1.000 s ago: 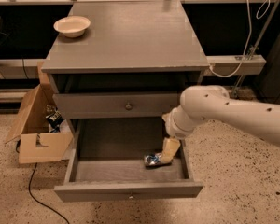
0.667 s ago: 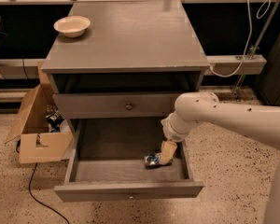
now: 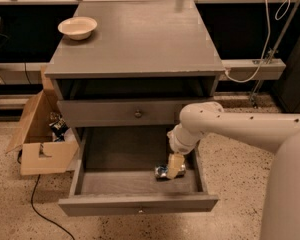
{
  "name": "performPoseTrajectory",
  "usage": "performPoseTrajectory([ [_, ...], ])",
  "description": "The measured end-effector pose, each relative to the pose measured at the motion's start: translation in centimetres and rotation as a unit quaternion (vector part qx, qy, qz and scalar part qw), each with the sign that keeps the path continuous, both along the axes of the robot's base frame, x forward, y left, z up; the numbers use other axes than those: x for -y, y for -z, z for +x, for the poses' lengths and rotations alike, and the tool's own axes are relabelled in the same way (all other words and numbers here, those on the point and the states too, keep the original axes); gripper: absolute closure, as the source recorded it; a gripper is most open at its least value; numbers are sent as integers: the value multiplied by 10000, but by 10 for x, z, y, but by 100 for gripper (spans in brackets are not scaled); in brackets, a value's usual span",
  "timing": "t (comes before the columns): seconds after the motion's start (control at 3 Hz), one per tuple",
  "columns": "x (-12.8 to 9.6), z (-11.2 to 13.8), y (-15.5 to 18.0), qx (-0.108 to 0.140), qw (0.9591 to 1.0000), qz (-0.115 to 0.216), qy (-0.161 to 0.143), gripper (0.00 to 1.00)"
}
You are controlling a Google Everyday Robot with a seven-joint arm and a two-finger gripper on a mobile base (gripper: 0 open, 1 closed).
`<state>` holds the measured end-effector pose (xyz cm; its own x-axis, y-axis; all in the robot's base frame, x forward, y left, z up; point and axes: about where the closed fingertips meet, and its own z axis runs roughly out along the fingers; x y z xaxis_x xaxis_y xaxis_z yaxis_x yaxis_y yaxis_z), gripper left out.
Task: Pick redbull can from middle drawer and place on counter
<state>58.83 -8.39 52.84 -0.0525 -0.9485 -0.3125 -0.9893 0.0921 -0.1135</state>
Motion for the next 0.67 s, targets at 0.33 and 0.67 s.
performPoseTrajectory([
  [0.33, -16, 11, 37, -15, 9997, 10, -254, 0],
  [0.67, -26, 18, 73, -46, 9992, -110, -370, 0],
])
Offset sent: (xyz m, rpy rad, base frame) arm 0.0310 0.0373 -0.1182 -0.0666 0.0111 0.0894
